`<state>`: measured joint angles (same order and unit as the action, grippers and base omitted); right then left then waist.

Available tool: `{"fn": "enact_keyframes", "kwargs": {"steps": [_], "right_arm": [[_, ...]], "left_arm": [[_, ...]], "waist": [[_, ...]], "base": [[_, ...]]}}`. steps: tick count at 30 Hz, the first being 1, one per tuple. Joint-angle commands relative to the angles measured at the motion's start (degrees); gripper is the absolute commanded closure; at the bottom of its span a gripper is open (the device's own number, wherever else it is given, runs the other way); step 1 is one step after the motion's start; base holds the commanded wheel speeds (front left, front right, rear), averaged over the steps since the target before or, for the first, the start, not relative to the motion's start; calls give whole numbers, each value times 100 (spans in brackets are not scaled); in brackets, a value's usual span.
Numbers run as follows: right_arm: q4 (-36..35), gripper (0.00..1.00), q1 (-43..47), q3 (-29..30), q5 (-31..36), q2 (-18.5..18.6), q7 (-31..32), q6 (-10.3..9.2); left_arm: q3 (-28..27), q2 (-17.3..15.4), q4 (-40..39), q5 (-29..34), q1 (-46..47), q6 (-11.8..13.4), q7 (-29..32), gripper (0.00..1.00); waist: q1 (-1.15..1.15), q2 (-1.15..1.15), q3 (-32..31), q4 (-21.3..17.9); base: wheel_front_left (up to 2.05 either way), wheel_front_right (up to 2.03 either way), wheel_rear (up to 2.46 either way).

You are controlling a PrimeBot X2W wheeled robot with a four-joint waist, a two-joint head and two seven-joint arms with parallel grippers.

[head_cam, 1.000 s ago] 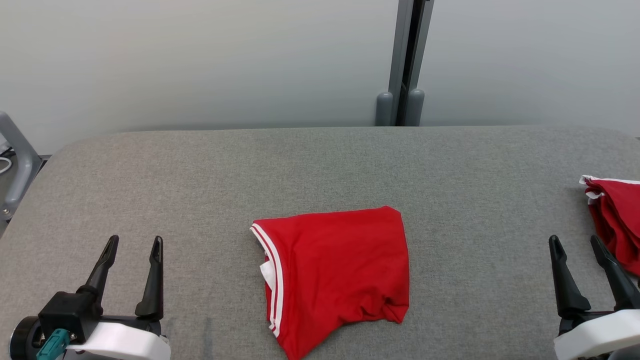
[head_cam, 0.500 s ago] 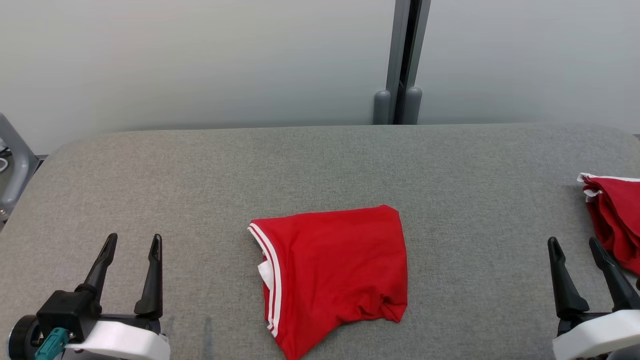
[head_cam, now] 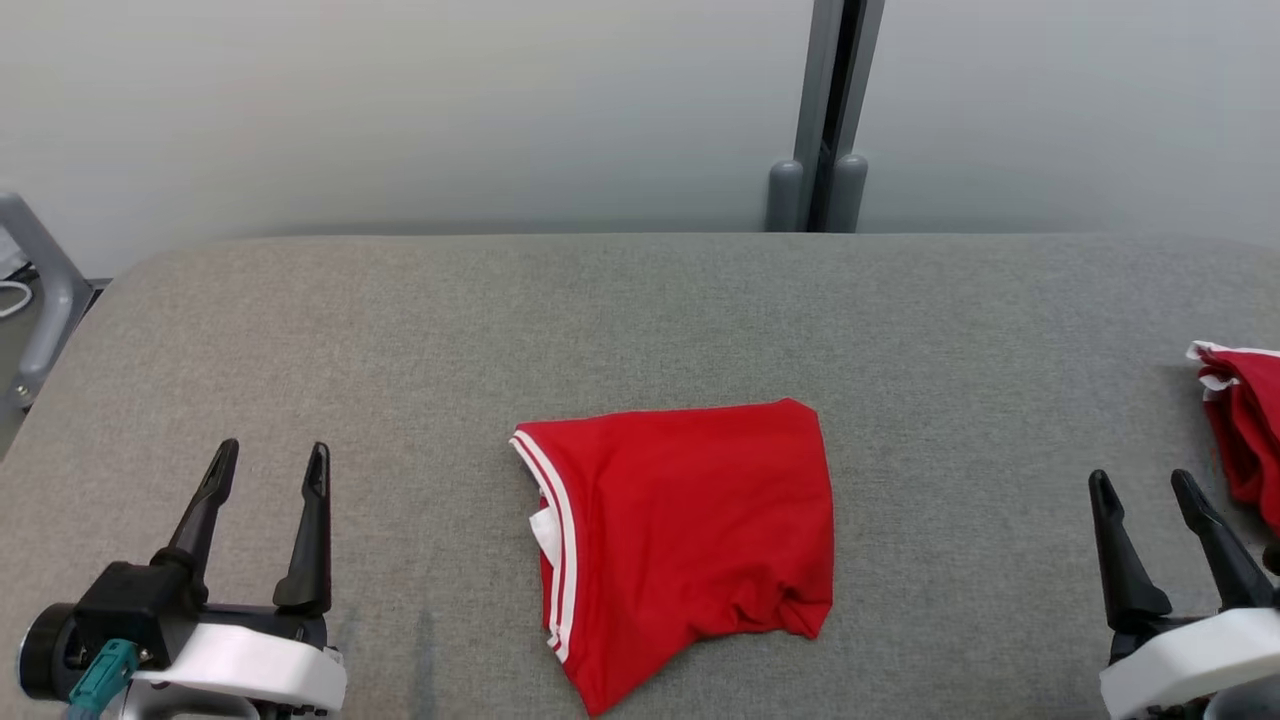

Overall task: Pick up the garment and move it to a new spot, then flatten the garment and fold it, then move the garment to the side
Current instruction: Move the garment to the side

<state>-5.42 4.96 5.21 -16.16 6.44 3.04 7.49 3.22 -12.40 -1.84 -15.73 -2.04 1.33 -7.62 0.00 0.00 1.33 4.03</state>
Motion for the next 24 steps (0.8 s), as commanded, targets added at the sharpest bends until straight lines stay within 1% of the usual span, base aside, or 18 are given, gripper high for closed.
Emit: {"fn": "enact_keyframes", "kwargs": {"steps": [1, 6, 9, 14, 18, 23, 24], "right_arm": [[39, 0, -136, -57, -42, 56, 72, 2], [349, 0, -542, -553, -97, 226, 325, 1], [726, 0, -815, -1013, -154, 348, 499, 1], [1438, 0, -1262, -1719, -314, 506, 613, 1], [1947, 0, -1588, -2124, -477, 550, 653, 1], [2523, 0, -1818, -2422, -679, 545, 956, 1], [2566, 8, -1843, -2447, -730, 538, 988, 2]], "left_arm": [[14, -37, -52, -20, 132, -19, -40, 0], [97, 21, -139, -41, 334, -50, -114, 0], [155, 85, -83, -60, 441, -67, -188, 0], [294, 178, 53, -84, 673, -130, -302, 0], [377, 246, 164, -95, 835, -182, -384, 0], [378, 270, 281, -123, 957, -182, -480, 0], [368, 264, 296, -130, 977, -179, -497, 0]], "waist": [[0, 0, 175, 145], [0, 0, 626, 442], [0, 0, 828, 612], [0, 0, 1103, 882], [0, 0, 1254, 1015], [0, 0, 1350, 1064], [0, 0, 1368, 1060]], "base": [[0, 0, 0], [0, 0, 0], [0, 0, 0], [0, 0, 0], [0, 0, 0], [0, 0, 0], [0, 0, 0]]}}
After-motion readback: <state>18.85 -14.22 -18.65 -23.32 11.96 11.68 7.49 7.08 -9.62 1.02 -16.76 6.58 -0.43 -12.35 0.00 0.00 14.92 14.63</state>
